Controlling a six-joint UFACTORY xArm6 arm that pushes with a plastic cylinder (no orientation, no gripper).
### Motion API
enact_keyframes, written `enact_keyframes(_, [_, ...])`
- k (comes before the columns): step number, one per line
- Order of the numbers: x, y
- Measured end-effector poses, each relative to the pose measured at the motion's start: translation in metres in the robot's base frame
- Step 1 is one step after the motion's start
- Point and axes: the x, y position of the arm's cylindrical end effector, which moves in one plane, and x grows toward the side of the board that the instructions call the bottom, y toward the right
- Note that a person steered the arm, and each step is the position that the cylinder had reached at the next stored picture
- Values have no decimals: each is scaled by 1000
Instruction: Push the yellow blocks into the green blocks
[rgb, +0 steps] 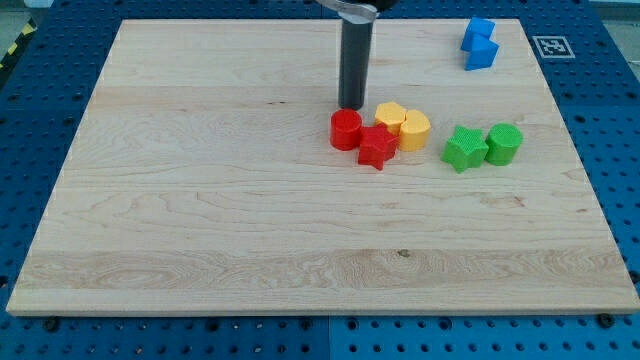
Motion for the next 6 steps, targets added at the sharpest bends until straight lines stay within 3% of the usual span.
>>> enact_keyframes(3, [31, 82])
enact_keyframes(6, [83, 86])
